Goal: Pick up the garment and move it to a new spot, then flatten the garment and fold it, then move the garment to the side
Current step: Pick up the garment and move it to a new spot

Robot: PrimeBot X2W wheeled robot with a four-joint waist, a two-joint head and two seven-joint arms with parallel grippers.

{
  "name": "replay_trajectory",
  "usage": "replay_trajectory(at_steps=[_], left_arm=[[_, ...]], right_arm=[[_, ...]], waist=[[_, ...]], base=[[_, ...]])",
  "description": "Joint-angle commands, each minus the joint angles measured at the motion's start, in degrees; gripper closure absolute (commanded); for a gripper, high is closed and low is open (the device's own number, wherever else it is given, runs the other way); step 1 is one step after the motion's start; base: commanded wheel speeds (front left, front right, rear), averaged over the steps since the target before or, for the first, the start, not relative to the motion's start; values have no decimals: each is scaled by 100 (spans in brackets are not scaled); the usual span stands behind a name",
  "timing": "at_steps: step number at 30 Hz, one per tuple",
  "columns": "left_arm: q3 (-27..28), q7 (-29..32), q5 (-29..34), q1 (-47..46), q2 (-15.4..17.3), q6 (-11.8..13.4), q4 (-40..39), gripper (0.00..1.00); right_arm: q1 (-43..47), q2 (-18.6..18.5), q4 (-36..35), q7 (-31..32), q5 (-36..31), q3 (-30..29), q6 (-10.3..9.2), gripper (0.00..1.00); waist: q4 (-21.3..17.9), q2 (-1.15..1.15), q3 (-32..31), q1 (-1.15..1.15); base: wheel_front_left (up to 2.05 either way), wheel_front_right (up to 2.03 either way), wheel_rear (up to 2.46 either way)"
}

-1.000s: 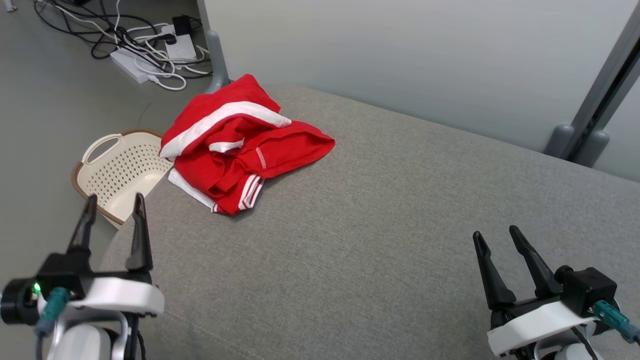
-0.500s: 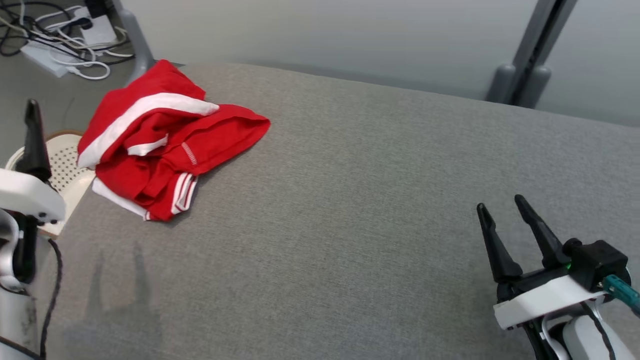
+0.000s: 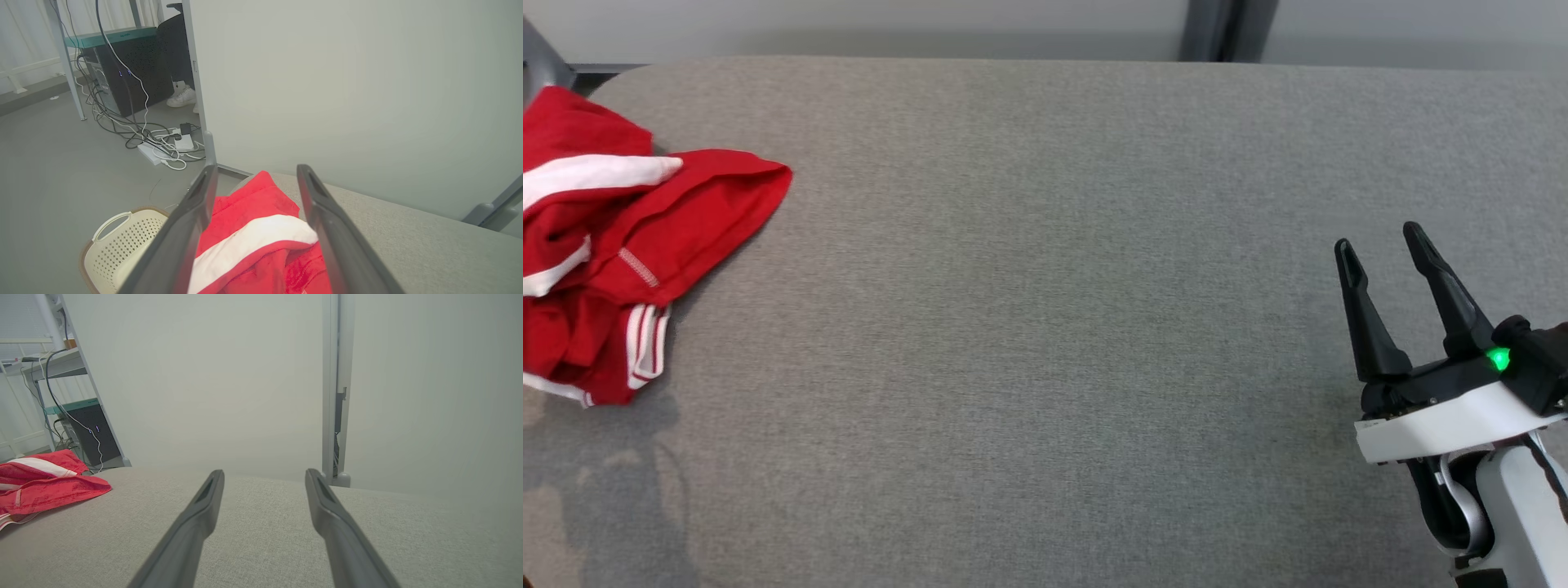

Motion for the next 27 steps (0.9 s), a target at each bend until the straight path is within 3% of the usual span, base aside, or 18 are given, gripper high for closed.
replay_trajectory(at_steps=[1, 10, 24, 25, 26, 27], left_arm=[[51, 31, -59, -119, 72, 41, 90, 0], [381, 491, -307, -467, 580, 189, 1162, 0], [364, 937, -398, -689, 787, 406, 2251, 0], [358, 922, -400, -687, 798, 397, 2288, 15], [350, 904, -403, -704, 806, 393, 2316, 78], [336, 873, -395, -722, 820, 384, 2338, 100]], right_arm=[[-86, -27, -62, -26, 41, -42, 13, 0], [-304, -114, -293, -26, 85, -96, 13, 0], [-375, -123, -420, -26, 104, -161, 13, 0], [-377, -118, -416, -26, 102, -165, 13, 0], [-383, -115, -412, -26, 99, -168, 13, 0], [-391, -110, -406, -26, 95, -174, 13, 0]], waist=[[-313, 0, 286, 0], [-834, 0, 681, 0], [-1172, 0, 1014, 0], [-1179, 0, 1020, 0], [-1183, 0, 1026, 0], [-1184, 0, 1029, 0]], base=[[0, 0, 0], [0, 0, 0], [0, 0, 0], [0, 0, 0], [0, 0, 0], [0, 0, 0]])
